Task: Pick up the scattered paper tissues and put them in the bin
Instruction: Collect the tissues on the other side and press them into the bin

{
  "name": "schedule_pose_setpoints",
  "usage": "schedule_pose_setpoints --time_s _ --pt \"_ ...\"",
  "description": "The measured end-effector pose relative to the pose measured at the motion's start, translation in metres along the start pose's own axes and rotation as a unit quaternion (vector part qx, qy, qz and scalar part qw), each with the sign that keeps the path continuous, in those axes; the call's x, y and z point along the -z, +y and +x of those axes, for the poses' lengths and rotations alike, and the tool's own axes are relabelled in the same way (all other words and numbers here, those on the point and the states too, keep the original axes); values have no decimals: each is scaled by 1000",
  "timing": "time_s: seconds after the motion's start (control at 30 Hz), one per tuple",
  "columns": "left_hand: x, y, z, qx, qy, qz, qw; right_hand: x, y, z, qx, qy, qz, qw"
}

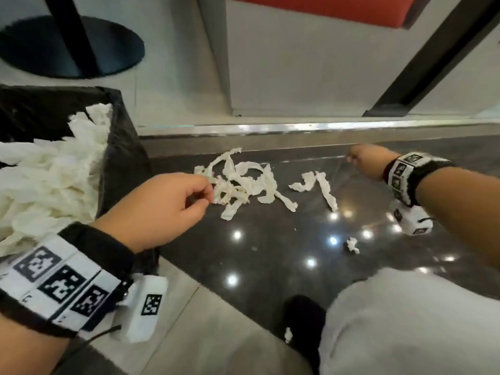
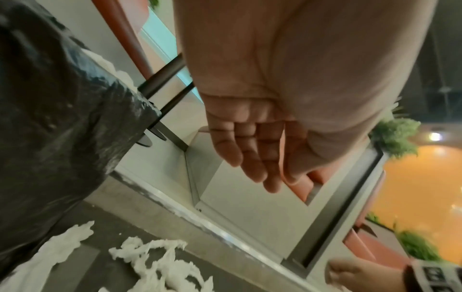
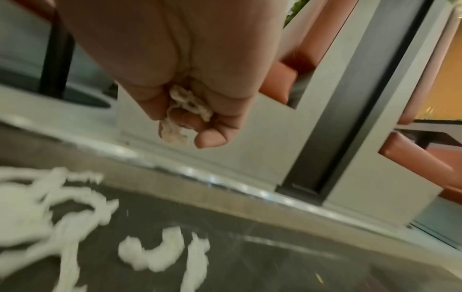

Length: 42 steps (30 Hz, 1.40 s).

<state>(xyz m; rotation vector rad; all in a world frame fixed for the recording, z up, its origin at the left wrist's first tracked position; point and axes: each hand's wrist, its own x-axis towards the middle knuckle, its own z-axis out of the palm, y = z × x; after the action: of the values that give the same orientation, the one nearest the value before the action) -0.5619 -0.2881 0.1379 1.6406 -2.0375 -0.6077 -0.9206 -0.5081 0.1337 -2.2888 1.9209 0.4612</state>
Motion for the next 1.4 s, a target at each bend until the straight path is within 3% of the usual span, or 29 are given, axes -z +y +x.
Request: schedule_pose_setpoints --time_s 0.07,0.17,0.23,0.3,0.37,0.43,0.5,0.57,0.67,0.73,0.77,0.9,1.0,1.07,1.17,1.3,1.4 --pt "-9 -1 12 -16 -55 45 997 -54 36 -16 -54 -48 21 997" --pt "-27 -8 37 -21 -101 116 988 -139 69 -14 -136 -37 94 986" --pt "-37 -15 46 -14 -121 145 982 -192 78 -12 -211 -23 173 962" --pt "-43 -23 40 18 -150 149 977 -236 73 -22 -286 -56 235 927" --pt "-50 -33 29 41 -171 146 973 -269 65 -31 -302 -86 233 921" --pt "-56 -43 22 61 -189 158 967 -290 62 -28 -264 -69 216 937" --pt "-61 -52 25 93 -191 163 963 -290 64 -14 -206 -48 229 950" --pt "-67 -63 32 113 -179 164 963 -278 69 6 -195 -1 280 940" --pt "-78 -75 44 154 -174 133 963 -237 72 58 -286 124 391 866" --pt "-87 -81 50 185 -171 112 961 -211 70 100 -321 128 425 836" --pt "-92 -85 53 197 -163 103 961 -201 67 120 -328 104 427 837" --pt "-118 -98 75 225 -104 102 963 -189 27 172 -262 -81 291 917" --pt "-147 -99 108 218 -71 179 957 -203 -16 175 -135 -83 202 966" --pt "-171 -92 136 188 -78 221 954 -213 -33 162 -20 -92 180 979" --pt "-212 -88 181 185 -133 174 958 -206 -40 135 59 -79 256 962" --pt "-253 -100 203 263 -236 134 926 -188 -25 128 63 -67 342 935" --pt "-260 -105 195 254 -210 157 931 -178 -21 136 45 -39 427 902"
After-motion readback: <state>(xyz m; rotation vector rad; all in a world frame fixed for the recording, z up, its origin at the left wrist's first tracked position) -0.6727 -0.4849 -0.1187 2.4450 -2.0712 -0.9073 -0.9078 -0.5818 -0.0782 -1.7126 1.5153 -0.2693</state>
